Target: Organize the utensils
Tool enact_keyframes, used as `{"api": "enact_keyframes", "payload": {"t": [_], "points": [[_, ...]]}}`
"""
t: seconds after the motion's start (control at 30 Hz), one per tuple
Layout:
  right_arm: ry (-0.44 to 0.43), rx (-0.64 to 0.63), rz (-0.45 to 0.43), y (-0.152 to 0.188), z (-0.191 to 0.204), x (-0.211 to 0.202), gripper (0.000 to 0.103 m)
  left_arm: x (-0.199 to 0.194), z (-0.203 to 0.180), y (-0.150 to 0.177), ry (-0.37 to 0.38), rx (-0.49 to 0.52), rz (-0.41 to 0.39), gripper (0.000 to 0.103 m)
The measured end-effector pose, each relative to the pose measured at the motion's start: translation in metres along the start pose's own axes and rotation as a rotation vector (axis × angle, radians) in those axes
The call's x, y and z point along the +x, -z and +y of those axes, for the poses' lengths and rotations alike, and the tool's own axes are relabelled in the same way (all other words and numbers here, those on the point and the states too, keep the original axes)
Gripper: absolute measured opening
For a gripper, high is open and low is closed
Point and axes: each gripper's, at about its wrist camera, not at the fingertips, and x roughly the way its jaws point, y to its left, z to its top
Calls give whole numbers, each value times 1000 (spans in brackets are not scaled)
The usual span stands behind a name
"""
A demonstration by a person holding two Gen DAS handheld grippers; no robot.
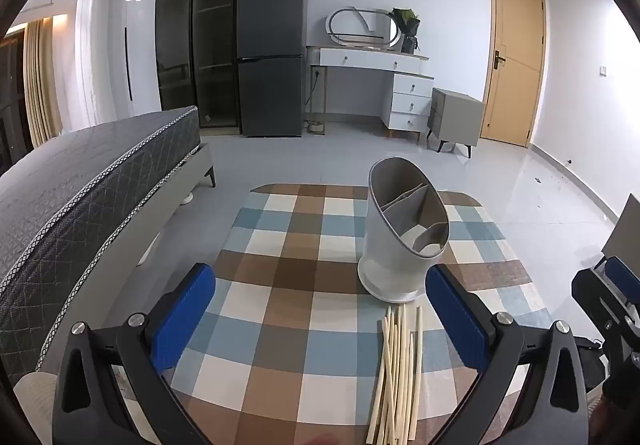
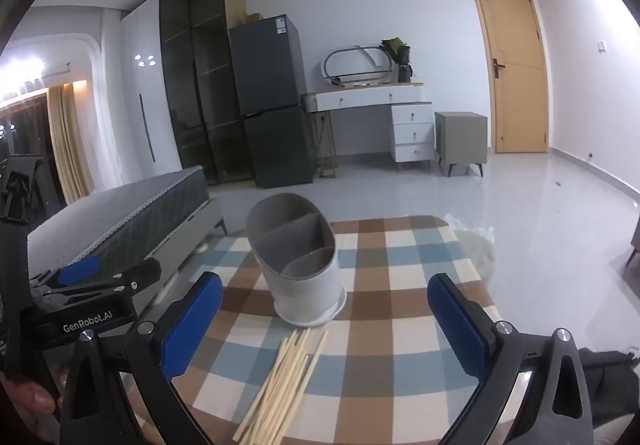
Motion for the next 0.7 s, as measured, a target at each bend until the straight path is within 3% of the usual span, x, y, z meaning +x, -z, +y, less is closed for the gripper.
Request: {"api": "enact_keyframes", "payload": {"t": [0.7], "points": [[11, -22, -12, 0, 2, -1, 103, 0, 3, 2, 1, -17, -15, 102]]}}
